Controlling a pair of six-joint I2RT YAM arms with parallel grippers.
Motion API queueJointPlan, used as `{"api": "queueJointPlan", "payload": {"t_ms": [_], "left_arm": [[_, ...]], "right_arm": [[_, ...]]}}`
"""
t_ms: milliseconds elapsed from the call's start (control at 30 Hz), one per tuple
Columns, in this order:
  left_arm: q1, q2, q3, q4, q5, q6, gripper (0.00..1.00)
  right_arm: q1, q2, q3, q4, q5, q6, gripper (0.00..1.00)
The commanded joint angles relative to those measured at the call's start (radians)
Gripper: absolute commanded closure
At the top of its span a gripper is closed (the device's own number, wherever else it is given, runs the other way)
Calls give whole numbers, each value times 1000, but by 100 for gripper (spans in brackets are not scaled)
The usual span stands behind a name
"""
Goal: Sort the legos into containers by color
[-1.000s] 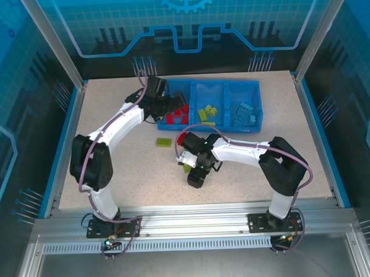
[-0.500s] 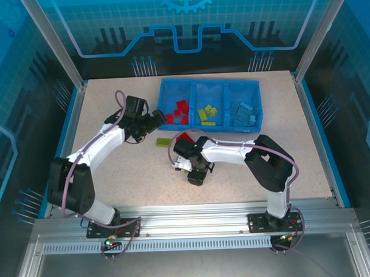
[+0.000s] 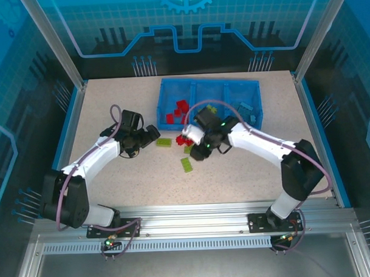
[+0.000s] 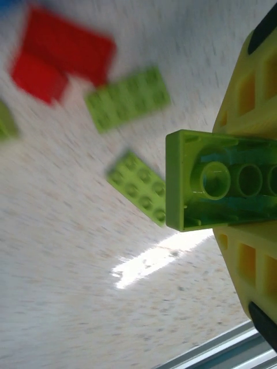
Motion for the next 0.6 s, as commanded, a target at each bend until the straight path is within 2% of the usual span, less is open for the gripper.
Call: {"api": "queueJointPlan", "payload": {"t_ms": [0, 100, 167, 433, 567], "left_arm": [[-46, -36, -22, -32, -43, -3, 1], [-119, -11, -14, -57, -74, -11, 1], [-183, 16, -1, -73, -90, -26, 1], [-432, 159, 67, -110, -87, -141, 1], [-510, 227, 114, -125, -71, -192, 1]], "right_arm": [[-97, 9, 74, 32, -102, 88, 67], [-188, 106, 200, -28, -63, 199, 69], [-226, 195, 313, -107, 9, 275, 70], [-279, 464, 619, -288, 202, 423, 67], [-284, 563, 749, -362, 247, 463, 66]]}}
